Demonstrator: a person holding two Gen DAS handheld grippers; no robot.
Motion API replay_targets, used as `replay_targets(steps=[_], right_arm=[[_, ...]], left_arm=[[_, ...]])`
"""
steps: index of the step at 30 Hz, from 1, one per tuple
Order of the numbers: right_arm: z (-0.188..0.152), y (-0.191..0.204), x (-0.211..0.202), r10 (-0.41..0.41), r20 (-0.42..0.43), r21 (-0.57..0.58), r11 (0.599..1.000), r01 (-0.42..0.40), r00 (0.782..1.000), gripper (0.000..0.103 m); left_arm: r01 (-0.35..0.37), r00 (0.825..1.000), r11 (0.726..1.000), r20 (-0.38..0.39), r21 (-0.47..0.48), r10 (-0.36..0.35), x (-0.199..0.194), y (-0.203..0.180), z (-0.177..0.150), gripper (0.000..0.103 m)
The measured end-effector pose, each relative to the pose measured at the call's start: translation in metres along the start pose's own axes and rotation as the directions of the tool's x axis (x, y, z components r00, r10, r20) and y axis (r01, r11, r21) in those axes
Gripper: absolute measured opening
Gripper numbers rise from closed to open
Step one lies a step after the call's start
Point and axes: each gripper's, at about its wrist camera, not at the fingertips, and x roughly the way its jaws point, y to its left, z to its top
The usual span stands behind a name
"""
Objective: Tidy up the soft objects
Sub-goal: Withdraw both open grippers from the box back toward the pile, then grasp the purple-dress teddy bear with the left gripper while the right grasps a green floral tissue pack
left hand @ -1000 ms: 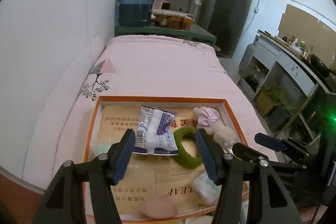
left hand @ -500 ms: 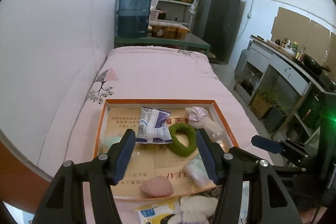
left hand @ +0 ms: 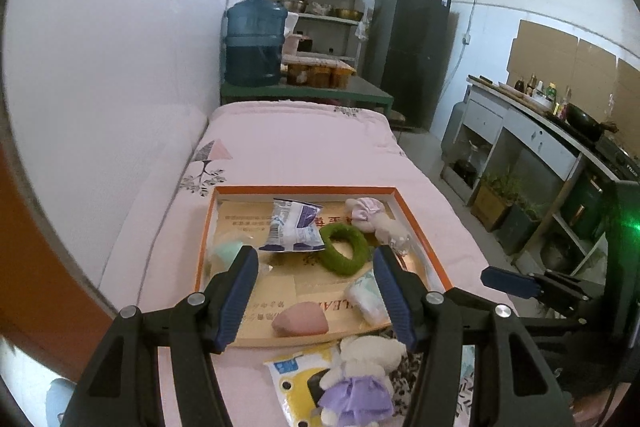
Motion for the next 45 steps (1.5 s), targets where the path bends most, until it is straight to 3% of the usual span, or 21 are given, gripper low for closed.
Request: replay_targets(steps=[17, 23, 33, 45], right_arm=[[-0.053, -0.002, -0.046, -0.049, 0.048, 0.015, 0.999, 0.048, 0.998, 0.064], [-0.072, -0.008, -0.052, -0.067, 0.055, 0.039, 0.997, 0.065, 0.996, 0.064], [-0.102, -0.02, -0.039, -0.077, 0.016, 0.087, 0.993, 0.075, 0.997, 0.064], [-0.101, -0.036, -0.009, -0.063, -0.027, 0.12, 0.991, 0.066, 0.998, 0.064]], left_arm=[[0.021, 0.999, 1.0, 0.038, -0.007, -0.02, -0.049, 0.002, -0.039, 0.06], [0.035, 0.999, 0.999, 0.038, 0.033, -0.036, -0.054, -0.007, -0.059, 0.06], [0.125, 0.992, 0.991, -0.019, 0.039, -0.125, -0.031, -0.016, -0.082, 0.06], [0.157, 0.979, 0.986, -0.135, 0.049, -0.149, 0.016, -0.021, -0.095, 0.06]])
